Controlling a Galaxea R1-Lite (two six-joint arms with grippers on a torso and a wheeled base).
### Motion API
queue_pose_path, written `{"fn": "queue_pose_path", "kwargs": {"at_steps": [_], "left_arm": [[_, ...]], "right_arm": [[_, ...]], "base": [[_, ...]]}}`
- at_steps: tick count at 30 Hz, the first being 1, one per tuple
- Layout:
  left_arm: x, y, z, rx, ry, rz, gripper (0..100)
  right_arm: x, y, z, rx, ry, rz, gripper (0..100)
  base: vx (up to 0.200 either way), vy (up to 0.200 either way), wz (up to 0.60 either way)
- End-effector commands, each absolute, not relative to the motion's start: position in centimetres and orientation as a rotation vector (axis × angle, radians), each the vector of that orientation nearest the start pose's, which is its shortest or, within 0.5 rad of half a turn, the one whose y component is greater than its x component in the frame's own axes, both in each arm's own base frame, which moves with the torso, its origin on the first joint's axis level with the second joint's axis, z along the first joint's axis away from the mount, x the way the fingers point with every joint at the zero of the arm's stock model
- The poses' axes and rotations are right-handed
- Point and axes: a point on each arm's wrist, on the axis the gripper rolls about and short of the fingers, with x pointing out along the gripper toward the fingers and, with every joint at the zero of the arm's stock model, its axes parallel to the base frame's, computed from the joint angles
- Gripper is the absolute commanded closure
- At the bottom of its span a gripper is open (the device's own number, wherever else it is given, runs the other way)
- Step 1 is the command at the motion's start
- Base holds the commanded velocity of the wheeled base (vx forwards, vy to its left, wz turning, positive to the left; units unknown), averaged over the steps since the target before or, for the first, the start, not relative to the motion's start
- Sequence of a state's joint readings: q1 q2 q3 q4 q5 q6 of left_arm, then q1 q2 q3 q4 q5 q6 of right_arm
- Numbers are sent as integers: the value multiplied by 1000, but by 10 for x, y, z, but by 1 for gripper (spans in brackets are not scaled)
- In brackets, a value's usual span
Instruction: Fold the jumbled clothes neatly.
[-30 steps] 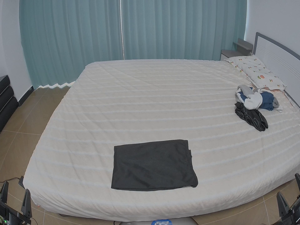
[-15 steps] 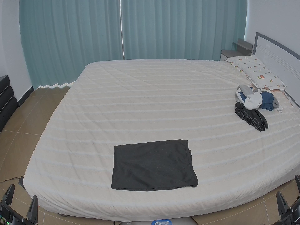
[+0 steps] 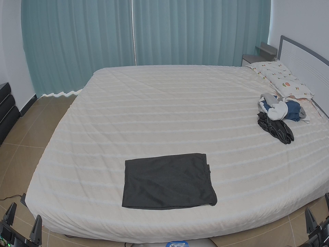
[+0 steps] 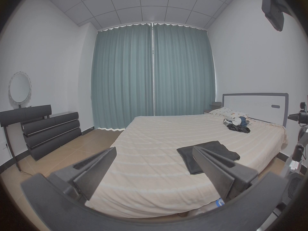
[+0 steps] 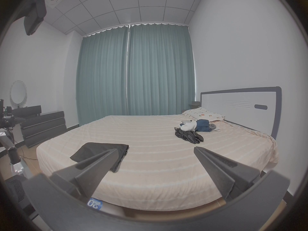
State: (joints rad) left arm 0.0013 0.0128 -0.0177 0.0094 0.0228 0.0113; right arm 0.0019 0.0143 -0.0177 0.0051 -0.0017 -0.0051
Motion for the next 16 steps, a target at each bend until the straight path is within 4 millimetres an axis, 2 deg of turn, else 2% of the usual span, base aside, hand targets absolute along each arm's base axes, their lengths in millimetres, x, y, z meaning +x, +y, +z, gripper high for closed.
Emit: {"fn": "queue_pose_path", "kwargs": {"at_steps": [1,16], "left_arm": [[-23,0,75,9,9,25,0],[-23,0,75,5,8,25,0]], "right_arm": [[-23,0,75,-11,3,17,0],[-23,0,75,0,3,14,0]], "base": [[0,0,0],[0,0,0]]}}
